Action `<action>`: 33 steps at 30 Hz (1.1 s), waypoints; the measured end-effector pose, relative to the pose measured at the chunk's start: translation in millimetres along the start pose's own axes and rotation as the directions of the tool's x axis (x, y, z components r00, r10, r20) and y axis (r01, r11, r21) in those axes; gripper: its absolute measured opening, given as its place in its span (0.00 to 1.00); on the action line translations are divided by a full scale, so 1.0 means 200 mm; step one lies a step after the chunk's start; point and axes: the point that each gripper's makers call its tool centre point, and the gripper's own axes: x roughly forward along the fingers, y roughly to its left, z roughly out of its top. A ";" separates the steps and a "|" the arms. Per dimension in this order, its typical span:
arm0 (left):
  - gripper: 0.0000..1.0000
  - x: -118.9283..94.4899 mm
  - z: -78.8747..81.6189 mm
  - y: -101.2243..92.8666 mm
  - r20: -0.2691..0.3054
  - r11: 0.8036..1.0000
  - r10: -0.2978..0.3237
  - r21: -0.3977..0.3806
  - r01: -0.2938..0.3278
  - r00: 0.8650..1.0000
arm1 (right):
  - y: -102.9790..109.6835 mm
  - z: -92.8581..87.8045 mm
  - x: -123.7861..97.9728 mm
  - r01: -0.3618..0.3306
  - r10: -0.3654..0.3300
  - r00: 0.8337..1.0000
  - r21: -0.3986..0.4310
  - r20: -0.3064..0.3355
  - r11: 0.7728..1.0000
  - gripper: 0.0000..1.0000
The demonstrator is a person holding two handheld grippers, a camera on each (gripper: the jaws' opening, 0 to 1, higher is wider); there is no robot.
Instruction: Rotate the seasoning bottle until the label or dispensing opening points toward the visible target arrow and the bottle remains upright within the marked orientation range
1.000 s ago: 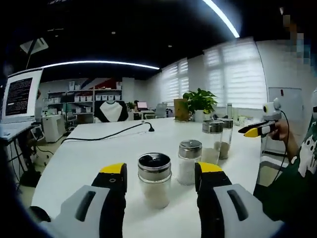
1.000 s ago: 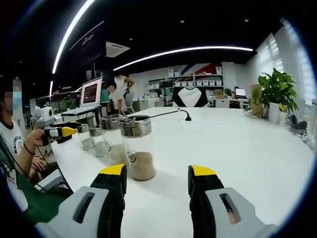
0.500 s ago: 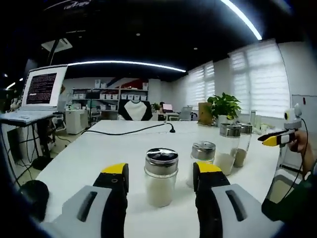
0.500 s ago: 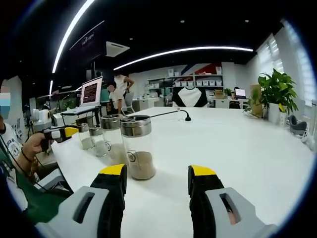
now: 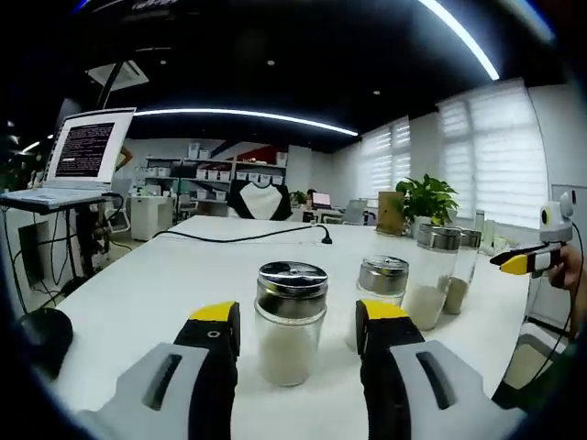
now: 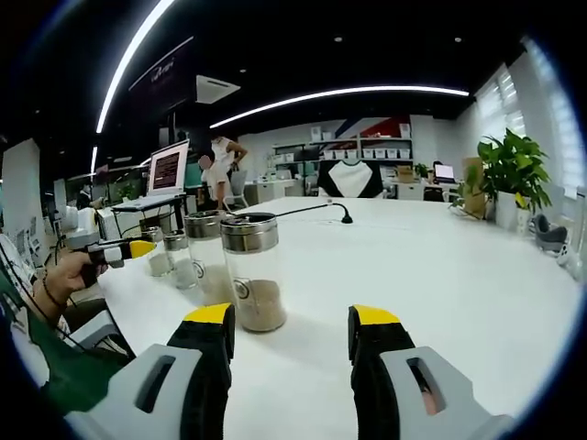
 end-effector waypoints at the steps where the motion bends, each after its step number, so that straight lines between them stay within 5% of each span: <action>1: 0.53 0.00 0.00 0.00 -0.003 1.000 0.002 0.003 -0.002 1.000 | 0.00 0.00 0.00 0.000 0.000 1.000 0.001 -0.001 1.000 0.49; 9: 0.51 0.05 -0.02 -0.03 -0.007 1.000 -0.004 -0.012 0.004 1.000 | 0.00 -0.01 0.00 -0.003 0.003 1.000 0.000 -0.005 1.000 0.49; 15: 0.37 0.07 -0.04 0.00 -0.023 0.999 0.012 -0.048 -0.013 1.000 | -0.01 0.00 0.00 0.006 -0.006 1.000 0.003 0.002 1.000 0.49; 20: 0.35 0.06 -0.05 -0.03 -0.035 0.999 0.003 0.053 -0.002 0.999 | -0.01 -0.01 0.00 0.003 -0.003 1.000 0.004 -0.004 1.000 0.49; 33: 0.34 0.05 -0.05 -0.06 -0.035 0.995 -0.060 0.082 0.063 0.998 | 0.00 -0.01 0.03 0.000 0.001 1.000 0.007 -0.014 1.000 0.49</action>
